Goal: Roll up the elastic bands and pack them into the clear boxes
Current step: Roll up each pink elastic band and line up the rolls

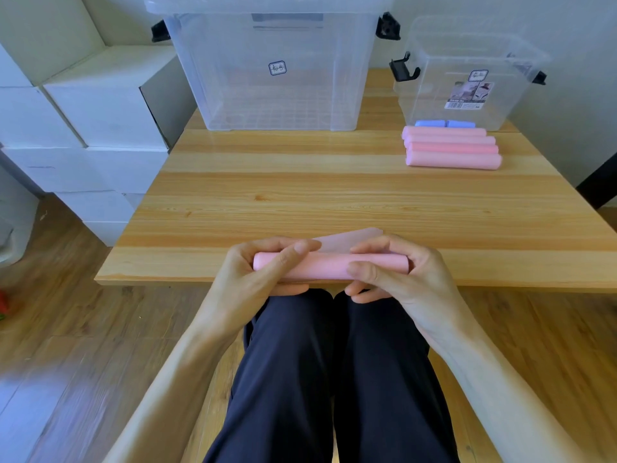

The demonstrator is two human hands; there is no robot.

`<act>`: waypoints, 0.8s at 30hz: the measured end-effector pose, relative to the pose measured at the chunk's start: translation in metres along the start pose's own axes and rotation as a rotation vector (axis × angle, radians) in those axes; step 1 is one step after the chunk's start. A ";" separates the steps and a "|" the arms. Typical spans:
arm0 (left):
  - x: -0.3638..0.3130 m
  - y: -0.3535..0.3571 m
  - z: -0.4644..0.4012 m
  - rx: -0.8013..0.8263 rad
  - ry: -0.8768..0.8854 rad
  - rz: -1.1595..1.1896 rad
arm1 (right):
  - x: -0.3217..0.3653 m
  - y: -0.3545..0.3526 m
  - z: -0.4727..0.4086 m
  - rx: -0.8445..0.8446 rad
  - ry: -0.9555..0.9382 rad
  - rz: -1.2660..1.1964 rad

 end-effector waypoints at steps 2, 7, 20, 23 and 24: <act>0.001 0.002 0.000 0.043 -0.010 0.027 | 0.002 -0.002 0.000 -0.028 -0.009 -0.012; -0.003 0.004 0.000 0.034 0.022 0.025 | 0.002 0.000 0.002 0.009 0.008 -0.023; -0.005 -0.001 0.001 -0.001 0.034 0.029 | 0.005 0.000 0.002 0.003 -0.010 -0.070; -0.004 0.001 0.001 0.029 0.039 0.056 | 0.008 -0.004 0.003 -0.041 -0.041 -0.066; -0.005 0.002 0.001 0.042 0.042 0.058 | 0.007 -0.004 0.003 -0.049 -0.043 -0.069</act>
Point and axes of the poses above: each hand's wrist, its own z-axis away from the middle knuckle, its own y-axis out of the palm, x = y × z, the point moved 8 cm from there along -z, towards the middle knuckle, and after that the axes turned 4 degrees about -z, right-handed, at the moved point
